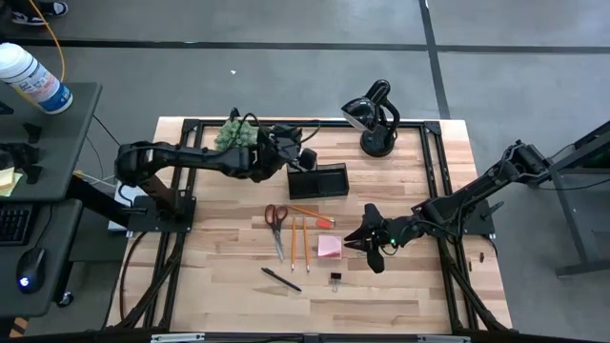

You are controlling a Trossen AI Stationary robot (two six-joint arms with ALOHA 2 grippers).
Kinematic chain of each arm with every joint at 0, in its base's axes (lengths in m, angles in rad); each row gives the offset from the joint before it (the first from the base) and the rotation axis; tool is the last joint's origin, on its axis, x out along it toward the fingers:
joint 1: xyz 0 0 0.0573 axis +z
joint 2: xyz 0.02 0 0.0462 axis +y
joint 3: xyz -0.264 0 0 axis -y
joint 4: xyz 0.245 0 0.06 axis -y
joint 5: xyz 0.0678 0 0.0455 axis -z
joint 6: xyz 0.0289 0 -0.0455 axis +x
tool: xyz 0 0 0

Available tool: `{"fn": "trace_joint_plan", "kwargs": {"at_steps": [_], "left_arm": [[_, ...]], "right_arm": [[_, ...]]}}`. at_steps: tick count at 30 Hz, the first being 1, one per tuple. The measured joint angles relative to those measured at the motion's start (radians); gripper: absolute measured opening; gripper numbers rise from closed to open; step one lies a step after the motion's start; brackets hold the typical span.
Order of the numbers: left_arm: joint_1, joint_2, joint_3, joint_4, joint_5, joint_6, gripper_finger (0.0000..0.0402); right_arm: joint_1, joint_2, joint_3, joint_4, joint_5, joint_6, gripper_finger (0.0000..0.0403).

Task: Pick and place office supplies into organizer
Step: Put the left black pen into the desk organizer

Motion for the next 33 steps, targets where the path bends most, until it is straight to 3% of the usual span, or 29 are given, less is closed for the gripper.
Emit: {"fn": "trace_joint_plan", "kwargs": {"at_steps": [9,20,33], "left_arm": [[-0.02,0.126,0.001,0.122,0.046,-0.028,0.0011],[-0.03,0.189,0.002,0.247,0.055,0.014,0.0019],[-0.03,0.197,0.001,0.315,0.079,0.214,0.0036]], "right_arm": [[-0.023,0.0,0.0,0.0,-0.003,0.0,0.0074],[-0.065,0.0,0.0,0.009,-0.042,-0.001,0.0074],[-0.065,0.0,0.0,0.016,-0.049,-0.002,0.0074]]}}
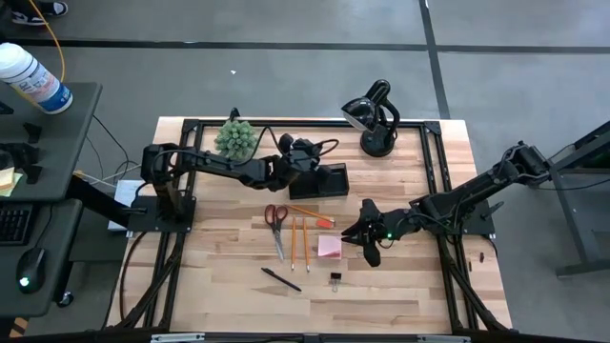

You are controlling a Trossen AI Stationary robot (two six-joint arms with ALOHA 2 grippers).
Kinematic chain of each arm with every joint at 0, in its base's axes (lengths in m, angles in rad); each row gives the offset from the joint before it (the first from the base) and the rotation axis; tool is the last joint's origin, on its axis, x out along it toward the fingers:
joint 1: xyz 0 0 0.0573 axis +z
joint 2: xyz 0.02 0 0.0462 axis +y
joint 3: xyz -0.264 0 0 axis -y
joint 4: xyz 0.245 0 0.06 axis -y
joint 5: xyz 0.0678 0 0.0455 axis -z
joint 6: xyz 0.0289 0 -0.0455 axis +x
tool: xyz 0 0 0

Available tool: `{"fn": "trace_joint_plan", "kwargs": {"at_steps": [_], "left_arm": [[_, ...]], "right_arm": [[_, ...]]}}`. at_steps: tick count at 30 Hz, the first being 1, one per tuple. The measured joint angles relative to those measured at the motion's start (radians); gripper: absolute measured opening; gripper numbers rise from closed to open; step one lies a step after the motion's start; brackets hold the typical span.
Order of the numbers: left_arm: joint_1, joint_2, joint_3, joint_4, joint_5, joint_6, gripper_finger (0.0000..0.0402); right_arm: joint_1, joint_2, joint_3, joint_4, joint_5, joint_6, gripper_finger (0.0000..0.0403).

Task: Pick and place office supplies into organizer
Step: Put the left black pen into the desk organizer, then put the black pen into the desk organizer

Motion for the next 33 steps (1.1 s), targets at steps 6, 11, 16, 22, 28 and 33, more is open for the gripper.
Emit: {"fn": "trace_joint_plan", "kwargs": {"at_steps": [6,11,16,22,28,33], "left_arm": [[0.0,0.0,0.0,-0.016,0.052,0.077,0.0033],[0.0,0.0,0.0,-0.015,0.054,0.105,0.0053],[0.001,0.0,0.0,-0.015,0.056,0.161,0.0078],[-0.001,0.0,0.0,-0.01,0.107,0.156,0.009],[-0.009,-0.021,-0.001,-0.006,0.143,0.184,0.0082],[-0.006,-0.076,0.021,-0.012,0.184,0.292,0.0073]], "right_arm": [[0.0,0.0,0.0,0.009,0.0,0.001,0.0074],[0.0,0.0,0.0,0.027,0.001,0.0,0.0074],[0.0,0.0,0.0,0.032,0.001,0.001,0.0074],[0.0,0.0,0.0,0.032,0.007,0.001,0.0074],[0.0,0.0,0.0,0.032,0.016,-0.001,0.0074],[0.0,0.0,0.001,0.032,0.016,-0.001,0.0074]]}}
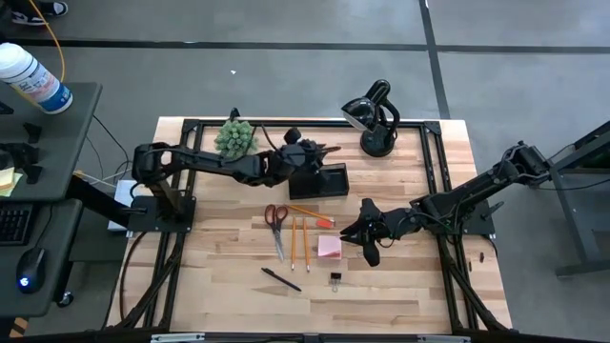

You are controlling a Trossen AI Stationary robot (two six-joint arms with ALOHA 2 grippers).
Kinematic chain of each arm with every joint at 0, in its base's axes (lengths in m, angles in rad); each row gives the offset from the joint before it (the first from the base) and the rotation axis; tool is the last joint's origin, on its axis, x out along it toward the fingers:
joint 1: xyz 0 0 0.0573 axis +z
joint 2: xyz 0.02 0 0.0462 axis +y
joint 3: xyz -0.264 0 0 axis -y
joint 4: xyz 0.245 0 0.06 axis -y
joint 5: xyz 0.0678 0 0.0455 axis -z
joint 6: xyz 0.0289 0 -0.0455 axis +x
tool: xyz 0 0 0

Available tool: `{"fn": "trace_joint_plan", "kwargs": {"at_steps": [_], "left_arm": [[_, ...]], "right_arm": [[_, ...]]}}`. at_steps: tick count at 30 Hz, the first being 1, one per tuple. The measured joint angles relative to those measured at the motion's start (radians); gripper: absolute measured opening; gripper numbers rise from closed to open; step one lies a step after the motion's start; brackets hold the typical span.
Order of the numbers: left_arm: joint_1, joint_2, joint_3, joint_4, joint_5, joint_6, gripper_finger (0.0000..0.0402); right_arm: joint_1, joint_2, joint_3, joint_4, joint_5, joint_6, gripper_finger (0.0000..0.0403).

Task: Pick and place office supplies into organizer
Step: Put the black pen into the desk organizer

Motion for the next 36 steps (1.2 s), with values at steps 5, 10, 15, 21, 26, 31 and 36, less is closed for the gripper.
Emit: {"fn": "trace_joint_plan", "kwargs": {"at_steps": [5,10,15,21,26,31,36], "left_arm": [[-0.022,-0.085,0.034,-0.075,0.19,0.047,0.0065],[-0.123,-0.153,0.034,-0.276,0.313,0.043,0.0053],[-0.264,-0.188,0.034,-0.544,0.38,-0.059,0.0041],[-0.432,-0.19,0.034,-0.753,0.394,-0.372,0.0033],[-0.548,-0.179,0.032,-0.917,0.369,-0.684,0.0033],[-0.638,-0.16,0.03,-0.999,0.359,-0.89,0.0034],[-0.698,-0.139,0.03,-0.984,0.316,-0.867,0.0035]], "right_arm": [[0.0,0.0,0.0,0.0,0.016,-0.007,0.0074],[0.0,0.0,0.0,-0.001,0.047,-0.007,0.0074],[0.0,0.0,0.0,-0.003,0.048,-0.007,0.0074],[0.001,0.0,0.0,-0.004,0.048,-0.02,0.0074],[0.001,0.0,0.0,-0.004,0.03,-0.023,0.0074],[0.001,0.0,0.0,-0.001,0.026,-0.019,0.0074],[0.001,0.0,0.0,0.004,0.016,0.045,0.0074]]}}
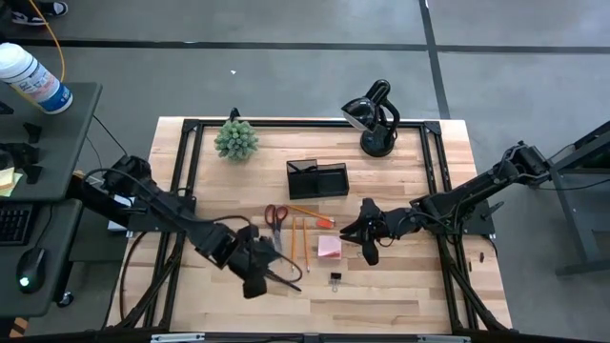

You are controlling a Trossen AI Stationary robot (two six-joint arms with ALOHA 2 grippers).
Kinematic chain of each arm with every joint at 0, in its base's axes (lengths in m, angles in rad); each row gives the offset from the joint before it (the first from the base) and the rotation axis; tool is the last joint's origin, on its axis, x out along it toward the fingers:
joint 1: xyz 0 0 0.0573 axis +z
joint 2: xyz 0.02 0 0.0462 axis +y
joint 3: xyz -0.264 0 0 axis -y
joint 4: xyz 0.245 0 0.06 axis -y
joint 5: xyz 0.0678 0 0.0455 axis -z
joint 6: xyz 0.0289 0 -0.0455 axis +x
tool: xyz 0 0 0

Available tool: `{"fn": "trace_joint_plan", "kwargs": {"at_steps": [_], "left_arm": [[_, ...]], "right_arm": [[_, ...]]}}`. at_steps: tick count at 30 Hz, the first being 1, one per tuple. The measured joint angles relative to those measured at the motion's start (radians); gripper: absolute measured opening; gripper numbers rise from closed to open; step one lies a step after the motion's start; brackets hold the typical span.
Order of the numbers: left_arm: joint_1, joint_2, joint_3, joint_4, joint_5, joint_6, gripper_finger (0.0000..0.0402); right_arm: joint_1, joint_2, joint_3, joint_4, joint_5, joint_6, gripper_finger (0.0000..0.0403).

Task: Pick and place office supplies into organizer
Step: Put the black pen into the desk organizer

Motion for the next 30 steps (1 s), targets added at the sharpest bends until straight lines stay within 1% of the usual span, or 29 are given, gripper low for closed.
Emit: {"fn": "trace_joint_plan", "kwargs": {"at_steps": [2,7,9,11,14,16,19,22,25,30], "left_arm": [[-0.013,0.015,0.004,0.024,-0.011,0.047,0.0033],[-0.022,0.028,0.004,-0.007,-0.036,0.218,0.0034],[-0.022,0.033,0.0,-0.039,-0.05,0.324,0.0036],[-0.022,0.039,0.003,-0.036,-0.052,0.456,0.0037],[-0.022,0.05,0.001,-0.068,-0.022,0.587,0.0037],[-0.022,0.058,0.002,-0.077,0.016,0.644,0.0037],[-0.026,0.065,0.001,-0.157,0.048,0.686,0.0037],[-0.035,0.071,-0.015,-0.21,0.045,0.715,0.0037],[-0.04,0.071,-0.068,-0.128,0.059,0.802,0.0037],[-0.057,0.071,-0.164,0.006,0.156,0.947,0.0037]], "right_arm": [[0.0,0.0,0.0,0.004,-0.014,0.028,0.0074],[0.0,0.0,0.0,0.006,-0.016,0.101,0.0074],[0.0,0.0,0.0,0.004,-0.01,0.129,0.0074],[0.0,0.0,0.0,0.003,0.007,0.154,0.0074],[0.0,0.0,0.0,0.003,0.035,0.204,0.0074],[0.0,0.003,0.0,0.005,0.065,0.258,0.0074],[0.0,0.013,0.0,0.011,0.104,0.317,0.0074],[0.0,0.031,0.0,0.012,0.119,0.381,0.0074],[0.0,0.057,0.0,0.019,0.12,0.438,0.0074],[0.0,0.12,-0.001,0.082,0.121,0.498,0.0074]]}}
